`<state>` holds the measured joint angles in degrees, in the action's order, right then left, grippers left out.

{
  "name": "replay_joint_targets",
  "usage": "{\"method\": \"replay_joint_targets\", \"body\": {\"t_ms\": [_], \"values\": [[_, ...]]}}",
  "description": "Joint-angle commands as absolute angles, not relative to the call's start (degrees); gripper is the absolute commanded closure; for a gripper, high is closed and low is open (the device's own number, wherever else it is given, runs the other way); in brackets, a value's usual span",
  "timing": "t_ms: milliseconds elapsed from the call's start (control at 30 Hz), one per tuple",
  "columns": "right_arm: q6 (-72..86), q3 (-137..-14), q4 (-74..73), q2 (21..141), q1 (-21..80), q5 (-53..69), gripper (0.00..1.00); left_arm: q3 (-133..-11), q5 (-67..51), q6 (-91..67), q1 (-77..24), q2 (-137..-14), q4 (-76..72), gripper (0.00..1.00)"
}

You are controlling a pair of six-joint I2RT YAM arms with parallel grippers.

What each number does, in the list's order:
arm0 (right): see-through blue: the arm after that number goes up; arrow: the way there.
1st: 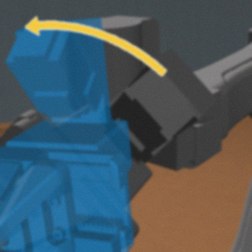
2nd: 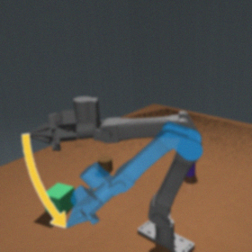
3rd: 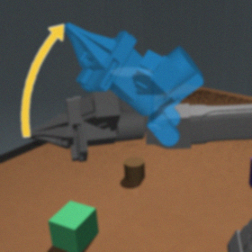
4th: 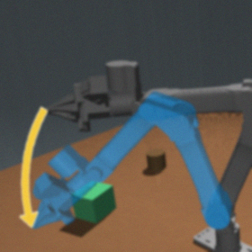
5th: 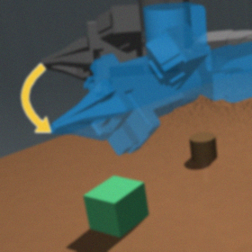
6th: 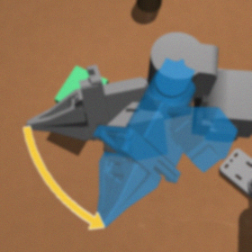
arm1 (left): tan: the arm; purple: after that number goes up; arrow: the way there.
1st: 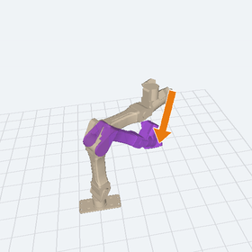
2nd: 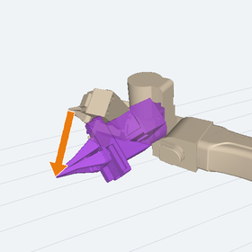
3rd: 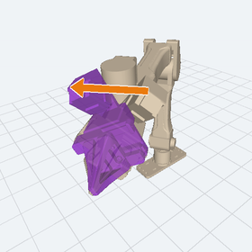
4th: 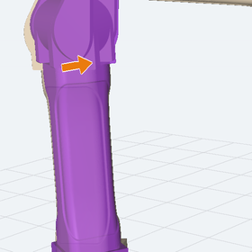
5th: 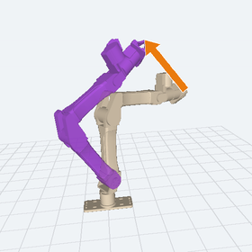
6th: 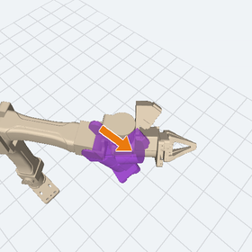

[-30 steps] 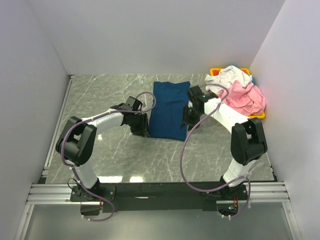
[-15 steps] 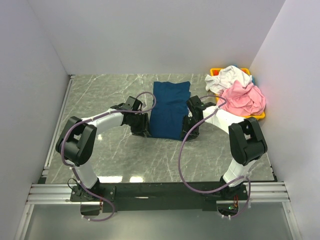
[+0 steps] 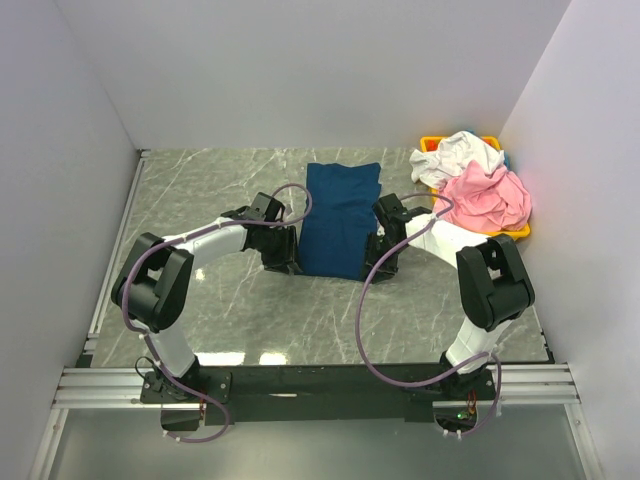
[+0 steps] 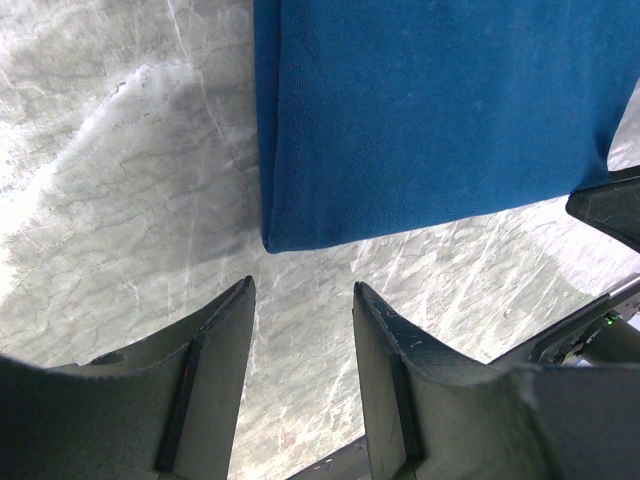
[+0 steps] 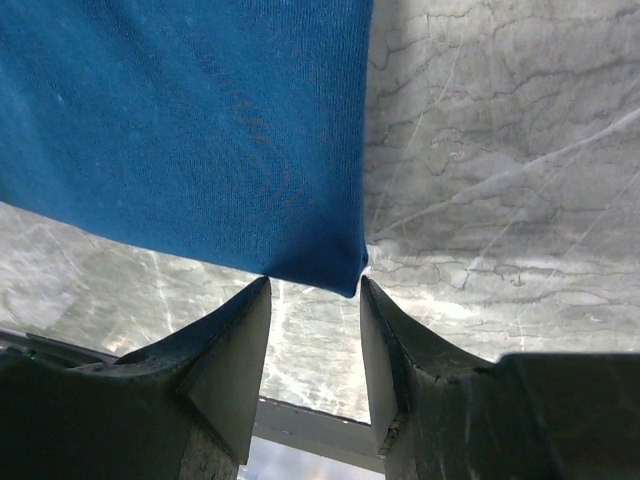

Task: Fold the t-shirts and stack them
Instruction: Fold the tshirt

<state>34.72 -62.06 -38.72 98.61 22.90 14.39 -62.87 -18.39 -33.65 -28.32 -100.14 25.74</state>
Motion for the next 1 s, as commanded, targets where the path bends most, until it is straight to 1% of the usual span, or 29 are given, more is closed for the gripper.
{"method": "replay_joint_targets", "body": {"t_ms": [0, 300, 500, 533, 600, 633, 700, 733, 967], "values": [[35.5, -61.6, -37.2, 97.6, 22.8, 13.2, 0.52, -63.2, -19.2, -33.6, -28.5, -99.0, 24.3, 0.5], [35.9, -59.4, -35.3, 97.6, 21.4, 12.5, 0.52, -62.3, -19.2, -33.9, -28.6, -98.5, 24.2, 0.5], [35.6, -58.8, -33.9, 99.1, 21.0, 11.5, 0.57, -61.9, -19.1, -34.0, -28.5, -98.3, 24.0, 0.5], [35.3, -59.0, -33.8, 99.6, 20.9, 11.4, 0.61, -61.9, -19.2, -34.1, -28.5, -98.4, 23.9, 0.5], [35.0, -59.3, -33.9, 100.0, 20.9, 11.2, 0.65, -61.7, -19.2, -34.1, -28.5, -98.6, 23.8, 0.5], [34.7, -59.3, -33.9, 100.5, 20.9, 11.2, 0.69, -61.6, -19.2, -34.2, -28.5, -98.6, 23.6, 0.5], [34.5, -59.0, -33.8, 100.6, 20.9, 11.2, 0.73, -61.6, -18.9, -34.4, -28.5, -99.0, 23.5, 0.5], [34.5, -58.8, -33.7, 100.8, 20.9, 11.3, 0.77, -61.8, -18.7, -34.4, -28.5, -99.1, 23.6, 0.5], [34.3, -57.1, -33.0, 101.8, 21.0, 12.2, 0.9, -63.4, -18.8, -34.6, -28.5, -101.7, 23.2, 0.52]]}}
